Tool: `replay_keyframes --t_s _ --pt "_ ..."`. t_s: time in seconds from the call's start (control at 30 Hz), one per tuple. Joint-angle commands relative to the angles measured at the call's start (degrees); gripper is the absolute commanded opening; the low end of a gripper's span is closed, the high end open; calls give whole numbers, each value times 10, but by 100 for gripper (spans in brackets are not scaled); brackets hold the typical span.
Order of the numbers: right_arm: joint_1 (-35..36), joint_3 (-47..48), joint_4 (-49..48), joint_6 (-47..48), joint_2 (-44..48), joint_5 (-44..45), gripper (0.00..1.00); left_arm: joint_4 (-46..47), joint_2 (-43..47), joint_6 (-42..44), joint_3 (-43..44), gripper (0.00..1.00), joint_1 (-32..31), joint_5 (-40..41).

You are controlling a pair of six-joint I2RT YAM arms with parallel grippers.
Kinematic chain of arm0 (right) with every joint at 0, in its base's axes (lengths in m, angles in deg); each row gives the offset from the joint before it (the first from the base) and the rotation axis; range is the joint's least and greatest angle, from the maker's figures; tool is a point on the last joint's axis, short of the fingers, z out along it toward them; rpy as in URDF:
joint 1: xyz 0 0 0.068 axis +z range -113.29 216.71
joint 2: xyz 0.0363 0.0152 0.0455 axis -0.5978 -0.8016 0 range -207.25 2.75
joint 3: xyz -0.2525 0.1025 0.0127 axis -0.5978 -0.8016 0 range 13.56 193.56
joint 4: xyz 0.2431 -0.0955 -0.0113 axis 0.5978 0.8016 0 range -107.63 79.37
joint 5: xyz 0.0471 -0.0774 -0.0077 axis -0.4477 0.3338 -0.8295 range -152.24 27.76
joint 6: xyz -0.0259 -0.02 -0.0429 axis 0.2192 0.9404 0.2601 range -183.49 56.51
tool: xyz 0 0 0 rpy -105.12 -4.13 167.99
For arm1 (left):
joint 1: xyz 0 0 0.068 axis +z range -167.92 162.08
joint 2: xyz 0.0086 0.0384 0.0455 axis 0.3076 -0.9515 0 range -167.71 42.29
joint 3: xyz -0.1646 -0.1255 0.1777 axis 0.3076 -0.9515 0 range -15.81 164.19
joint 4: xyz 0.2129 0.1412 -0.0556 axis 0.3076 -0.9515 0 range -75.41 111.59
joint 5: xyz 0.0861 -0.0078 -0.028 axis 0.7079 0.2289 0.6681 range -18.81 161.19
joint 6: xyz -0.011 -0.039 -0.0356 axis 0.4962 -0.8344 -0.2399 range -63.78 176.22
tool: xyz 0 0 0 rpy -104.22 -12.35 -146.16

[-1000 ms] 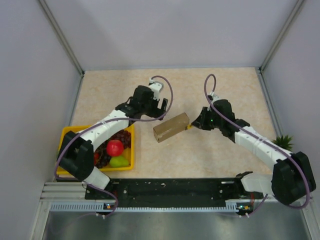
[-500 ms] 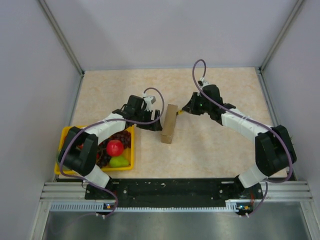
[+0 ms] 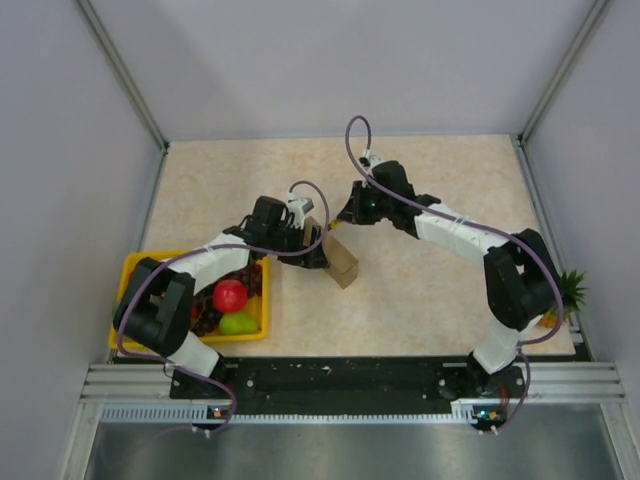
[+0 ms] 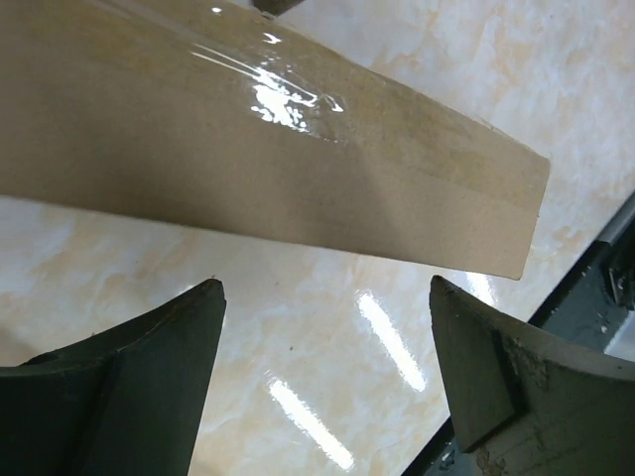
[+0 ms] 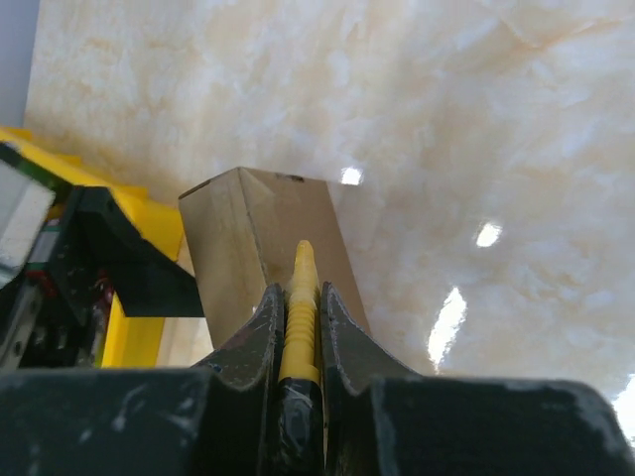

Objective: Unpack the express box

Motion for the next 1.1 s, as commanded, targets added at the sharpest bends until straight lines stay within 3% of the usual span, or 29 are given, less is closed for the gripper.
replay_keyframes --t_s 0.0,0.13,0.23,0.3,0.37,0.47,0.6,0.77,0.9,1.07 --pt "0 57 37 37 55 75 0 -22 79 43 32 88 2 105" --pt "1 70 79 52 105 110 0 -2 140 40 33 97 3 225" --pt "3 39 83 84 152 79 0 54 172 30 33 99 5 308" --pt "10 -4 88 120 190 56 0 42 166 20 55 99 17 347" --pt "30 -40 89 153 221 41 0 21 141 15 104 99 32 326" --pt "77 -104 79 177 271 26 0 -13 99 48 165 99 67 136" --pt "140 -170 45 186 293 19 0 -63 36 51 235 93 67 125" --pt "198 -180 -5 168 237 51 0 -69 -43 25 261 76 60 10" --pt "213 -169 -13 141 198 107 0 -68 -75 47 265 73 17 8" --pt "213 -194 -13 106 212 193 0 -68 -109 38 268 72 2 -13"
